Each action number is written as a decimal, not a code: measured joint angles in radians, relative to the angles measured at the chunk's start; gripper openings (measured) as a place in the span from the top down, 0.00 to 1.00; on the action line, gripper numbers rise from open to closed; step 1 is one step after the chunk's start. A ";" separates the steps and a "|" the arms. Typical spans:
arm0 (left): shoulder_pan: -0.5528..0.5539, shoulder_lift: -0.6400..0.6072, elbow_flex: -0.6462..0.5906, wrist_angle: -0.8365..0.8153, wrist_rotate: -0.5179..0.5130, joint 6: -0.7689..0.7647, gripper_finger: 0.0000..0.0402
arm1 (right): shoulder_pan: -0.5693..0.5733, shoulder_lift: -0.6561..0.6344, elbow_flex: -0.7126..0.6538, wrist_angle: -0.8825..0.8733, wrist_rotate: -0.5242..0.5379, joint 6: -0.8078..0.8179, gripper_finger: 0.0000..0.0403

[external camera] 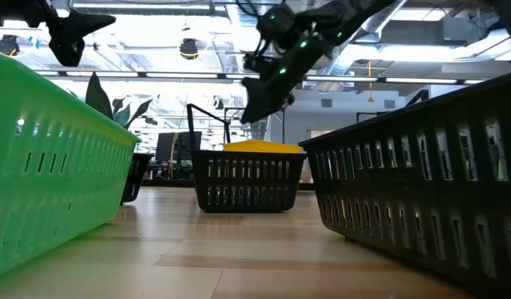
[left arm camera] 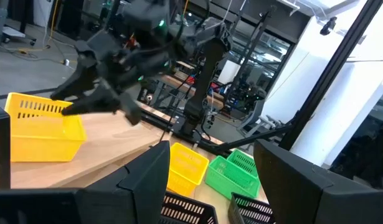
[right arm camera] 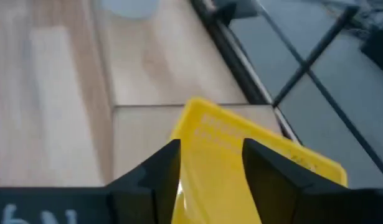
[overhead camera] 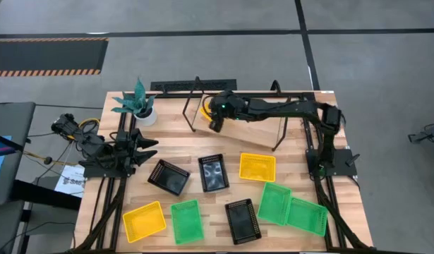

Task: Stack baskets on shelf by color
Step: Put the left yellow bin into the shelf, then stack the top yellow bin on top of the yellow bin on the shelf, then put the left black bin into the shelf

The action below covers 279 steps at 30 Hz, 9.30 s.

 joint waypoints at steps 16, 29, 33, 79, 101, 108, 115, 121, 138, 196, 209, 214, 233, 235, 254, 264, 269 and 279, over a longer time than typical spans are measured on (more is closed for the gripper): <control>-0.001 0.002 0.001 -0.017 0.025 -0.022 0.45 | 0.021 0.120 0.060 -0.115 0.005 0.032 0.60; -0.001 0.002 0.001 -0.015 0.024 -0.038 0.45 | 0.050 0.116 0.062 -0.196 -0.002 0.017 0.96; -0.001 0.002 0.001 -0.014 0.024 -0.050 0.45 | 0.072 0.116 0.062 -0.190 -0.004 0.000 0.97; -0.001 0.002 0.000 -0.011 0.086 -0.223 0.45 | 0.623 -0.056 0.261 -1.119 0.109 1.473 0.52; -0.001 0.002 0.000 -0.023 0.083 -0.150 0.45 | 0.516 0.199 0.260 -1.051 -0.006 1.629 0.54; -0.001 0.002 0.000 -0.024 0.084 -0.093 0.45 | 0.484 0.197 0.260 -1.057 -0.006 1.652 0.69; -0.001 0.002 0.000 -0.047 0.119 -0.086 0.45 | 0.460 0.197 0.260 -1.040 -0.029 1.630 0.86; -0.001 0.002 0.000 -0.064 0.165 -0.087 0.45 | 0.452 0.197 0.260 -1.043 -0.032 1.619 0.90; -0.001 0.002 0.000 -0.063 0.186 -0.090 0.45 | 0.437 0.197 0.260 -1.044 -0.016 1.500 0.57; -0.001 0.000 0.000 -0.099 0.185 -0.060 0.45 | 0.324 0.243 0.897 -1.214 0.315 0.299 0.98; -0.001 0.000 0.000 -0.122 0.169 -0.019 0.45 | 0.106 0.301 0.899 -1.007 0.096 -0.023 0.97; -0.001 0.000 0.000 -0.137 0.156 -0.018 0.45 | 0.096 0.353 0.896 -1.028 0.070 -0.026 0.97; -0.001 0.000 0.000 -0.175 0.155 -0.014 0.45 | 0.085 0.395 0.897 -1.060 0.020 0.030 0.94; -0.001 0.000 0.000 -0.175 0.155 -0.015 0.45 | 0.082 0.395 0.897 -1.061 0.019 0.030 0.92; -0.001 0.000 0.000 -0.174 0.155 -0.015 0.45 | 0.058 0.395 0.897 -1.060 0.017 0.047 0.86; -0.001 0.000 0.000 -0.174 0.155 -0.013 0.45 | 0.059 0.395 0.897 -1.059 0.018 0.046 0.66; -0.001 0.000 0.000 -0.174 0.155 -0.013 0.45 | 0.059 0.395 0.899 -1.056 0.020 0.048 0.57; -0.001 0.000 0.000 -0.173 0.165 -0.019 0.45 | 0.145 0.312 0.918 -0.973 -0.013 0.104 0.49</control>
